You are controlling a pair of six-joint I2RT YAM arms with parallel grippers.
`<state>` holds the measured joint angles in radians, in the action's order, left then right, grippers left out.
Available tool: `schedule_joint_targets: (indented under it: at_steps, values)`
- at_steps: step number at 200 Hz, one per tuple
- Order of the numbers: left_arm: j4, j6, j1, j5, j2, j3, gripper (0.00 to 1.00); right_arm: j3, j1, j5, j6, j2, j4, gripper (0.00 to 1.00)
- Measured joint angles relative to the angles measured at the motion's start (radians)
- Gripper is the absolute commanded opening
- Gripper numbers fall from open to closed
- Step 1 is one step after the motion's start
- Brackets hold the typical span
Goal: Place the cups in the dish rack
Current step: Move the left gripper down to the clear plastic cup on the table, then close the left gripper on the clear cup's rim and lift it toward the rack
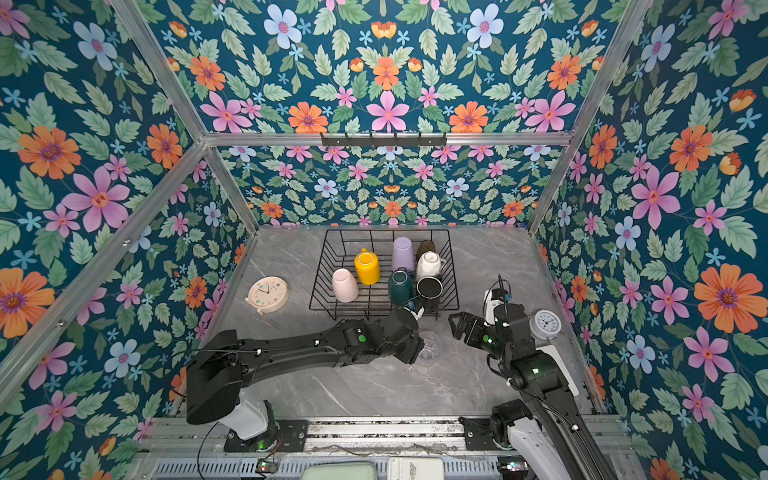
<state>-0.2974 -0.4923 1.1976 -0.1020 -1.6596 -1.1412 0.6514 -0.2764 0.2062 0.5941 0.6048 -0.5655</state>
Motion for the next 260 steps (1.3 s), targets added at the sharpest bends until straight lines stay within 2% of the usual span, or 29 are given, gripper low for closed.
schedule_joint_targets:
  at_steps: [44, 102, 177, 220, 260]
  values:
    - [-0.013, -0.007, 0.000, -0.001, -0.075, -0.038, 0.62, -0.008, 0.000, 0.000, 0.000, -0.028, -0.016, 0.94]
    - [-0.024, -0.024, 0.000, 0.001, -0.127, -0.070, 0.47, -0.018, 0.000, 0.000, 0.001, -0.051, -0.034, 0.94]
    - [-0.026, -0.033, -0.006, 0.004, -0.122, -0.058, 0.00, -0.019, 0.000, 0.000, 0.003, -0.055, -0.037, 0.94]
    - [-0.032, -0.032, -0.011, 0.003, -0.040, 0.002, 0.00, -0.018, 0.000, 0.003, 0.004, -0.054, -0.037, 0.94]
    - [0.035, -0.031, -0.035, 0.011, 0.163, 0.137, 0.00, -0.017, 0.000, 0.026, 0.005, -0.056, -0.024, 0.94]
